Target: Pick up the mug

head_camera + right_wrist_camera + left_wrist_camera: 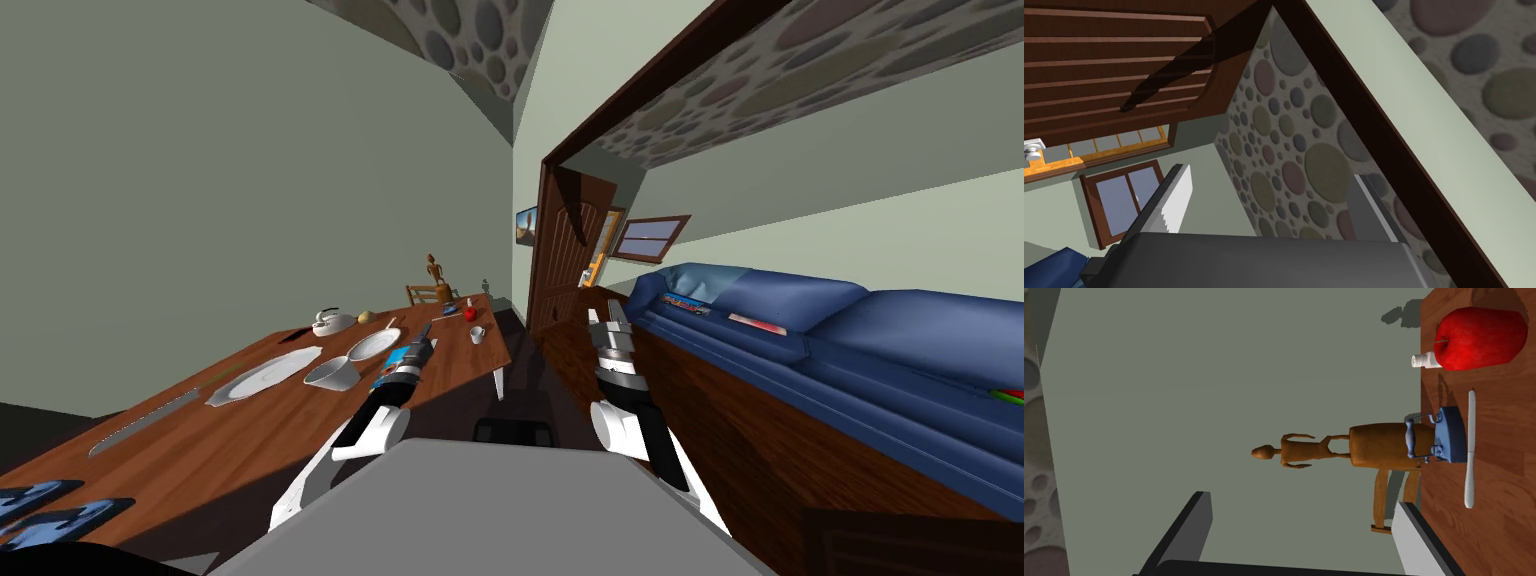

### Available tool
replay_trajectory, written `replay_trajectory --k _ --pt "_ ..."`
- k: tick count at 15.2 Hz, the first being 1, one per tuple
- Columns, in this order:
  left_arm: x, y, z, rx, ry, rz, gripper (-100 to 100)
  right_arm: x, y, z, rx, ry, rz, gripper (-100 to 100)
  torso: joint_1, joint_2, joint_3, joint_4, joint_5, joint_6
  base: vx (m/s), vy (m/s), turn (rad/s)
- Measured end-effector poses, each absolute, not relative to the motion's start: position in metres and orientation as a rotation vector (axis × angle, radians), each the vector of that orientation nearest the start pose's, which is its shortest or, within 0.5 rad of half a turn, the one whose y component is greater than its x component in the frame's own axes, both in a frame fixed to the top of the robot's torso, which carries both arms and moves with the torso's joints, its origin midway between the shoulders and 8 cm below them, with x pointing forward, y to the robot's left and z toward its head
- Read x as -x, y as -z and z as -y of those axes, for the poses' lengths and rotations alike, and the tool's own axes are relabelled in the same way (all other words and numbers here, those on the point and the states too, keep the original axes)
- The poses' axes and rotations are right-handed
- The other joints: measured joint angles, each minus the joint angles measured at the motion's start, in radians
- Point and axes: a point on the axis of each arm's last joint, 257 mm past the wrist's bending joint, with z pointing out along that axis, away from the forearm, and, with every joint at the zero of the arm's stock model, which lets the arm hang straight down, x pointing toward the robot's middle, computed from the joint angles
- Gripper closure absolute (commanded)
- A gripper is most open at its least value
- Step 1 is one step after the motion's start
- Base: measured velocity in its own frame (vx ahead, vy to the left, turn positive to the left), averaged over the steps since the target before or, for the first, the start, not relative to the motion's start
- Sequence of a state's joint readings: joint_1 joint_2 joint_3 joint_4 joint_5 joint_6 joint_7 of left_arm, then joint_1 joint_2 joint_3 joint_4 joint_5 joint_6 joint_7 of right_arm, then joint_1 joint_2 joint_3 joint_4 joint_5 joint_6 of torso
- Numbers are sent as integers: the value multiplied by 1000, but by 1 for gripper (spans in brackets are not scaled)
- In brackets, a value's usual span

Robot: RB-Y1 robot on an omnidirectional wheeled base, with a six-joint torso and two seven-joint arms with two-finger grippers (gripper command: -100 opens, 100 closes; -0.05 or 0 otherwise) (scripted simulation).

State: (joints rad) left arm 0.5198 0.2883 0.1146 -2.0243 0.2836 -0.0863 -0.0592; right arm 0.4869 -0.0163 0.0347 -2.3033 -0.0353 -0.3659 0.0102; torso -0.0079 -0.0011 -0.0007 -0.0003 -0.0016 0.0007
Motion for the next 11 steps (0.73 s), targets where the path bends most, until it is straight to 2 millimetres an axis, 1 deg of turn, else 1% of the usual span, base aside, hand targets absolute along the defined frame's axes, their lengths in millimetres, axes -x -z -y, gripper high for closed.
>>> replay_trajectory --k 1,3,4,6,8,11 --pt "-394 190 -384 1153 1008 -1143 -100 -363 -12 271 -748 -1333 -679 0 0 0 0 0 0 0 23 -66 -51" --pt "-391 198 -396 1176 968 -1174 -100 -363 -12 271 -748 -1333 -679 0 2 0 0 0 0 0 31 -86 -178" --pt "-390 205 -403 1193 943 -1194 -100 -363 -12 271 -748 -1333 -679 0 2 0 0 0 0 0 48 -95 -205" --pt "-385 223 -424 1230 881 -1238 -100 -363 -12 271 -748 -1333 -679 0 1 -1 -1 0 0 0 53 -98 -194" --pt "-377 240 -441 1269 817 -1282 -100 -363 -12 271 -748 -1333 -679 0 1 -1 -1 0 0 0 46 -82 -121" --pt "-368 259 -462 1313 748 -1329 -100 -363 -12 271 -748 -1333 -679 0 2 0 0 0 0 0 29 -66 -133"
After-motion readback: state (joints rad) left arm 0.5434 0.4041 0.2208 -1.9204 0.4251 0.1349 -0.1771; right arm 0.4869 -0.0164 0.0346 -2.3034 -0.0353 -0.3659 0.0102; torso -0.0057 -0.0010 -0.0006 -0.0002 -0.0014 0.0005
